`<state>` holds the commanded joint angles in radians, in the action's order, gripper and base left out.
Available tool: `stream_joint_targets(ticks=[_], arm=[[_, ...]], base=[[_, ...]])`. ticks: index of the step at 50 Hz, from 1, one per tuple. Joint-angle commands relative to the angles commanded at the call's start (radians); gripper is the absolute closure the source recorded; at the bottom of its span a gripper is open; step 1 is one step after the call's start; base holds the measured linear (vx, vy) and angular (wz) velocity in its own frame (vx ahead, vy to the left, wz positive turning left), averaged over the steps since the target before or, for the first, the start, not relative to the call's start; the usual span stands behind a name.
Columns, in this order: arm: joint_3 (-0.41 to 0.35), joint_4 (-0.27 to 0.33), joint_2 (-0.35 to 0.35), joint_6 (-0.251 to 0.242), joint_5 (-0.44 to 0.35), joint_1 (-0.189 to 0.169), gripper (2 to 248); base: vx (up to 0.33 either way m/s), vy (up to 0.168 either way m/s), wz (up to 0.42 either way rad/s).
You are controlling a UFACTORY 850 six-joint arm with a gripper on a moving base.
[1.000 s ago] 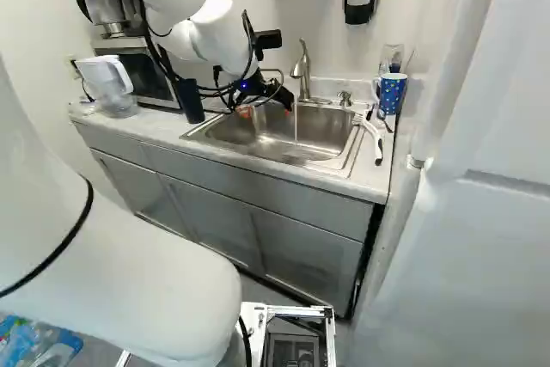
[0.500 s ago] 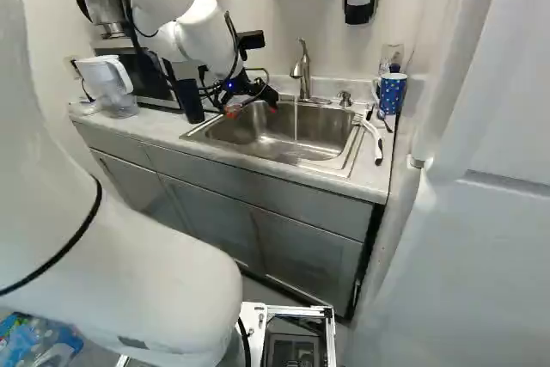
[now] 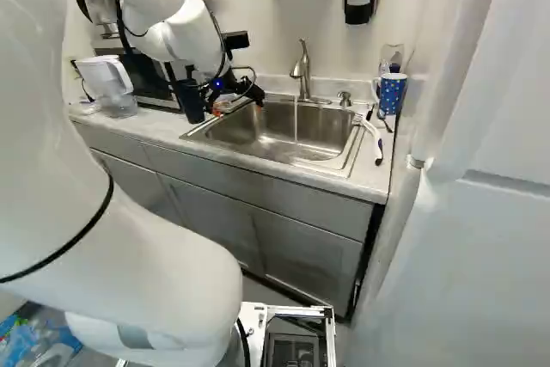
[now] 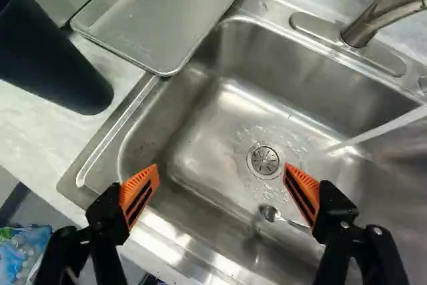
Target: Rinse the cup and place it in the tray
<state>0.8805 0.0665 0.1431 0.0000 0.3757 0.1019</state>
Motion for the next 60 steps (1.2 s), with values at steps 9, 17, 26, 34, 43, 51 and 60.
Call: stream_joint_targets(ticks=[9, 17, 26, 34, 43, 51, 60], arm=[[0.013, -0.016, -0.014, 0.0, 0.003, 0.032, 3], [0.025, -0.036, -0.027, 0.0, 0.01, 0.061, 3], [0.039, -0.055, -0.042, 0.0, 0.015, 0.093, 3], [0.053, -0.061, -0.056, 0.0, 0.015, 0.121, 3], [0.07, -0.061, -0.074, 0.0, 0.015, 0.151, 3], [0.086, -0.061, -0.091, 0.0, 0.015, 0.178, 3], [0.106, -0.061, -0.11, 0.0, 0.015, 0.207, 3]], base=[[0.0, 0.0, 0.0], [0.0, 0.0, 0.0], [0.0, 0.0, 0.0], [0.0, 0.0, 0.0], [0.0, 0.0, 0.0], [0.0, 0.0, 0.0], [0.0, 0.0, 0.0]])
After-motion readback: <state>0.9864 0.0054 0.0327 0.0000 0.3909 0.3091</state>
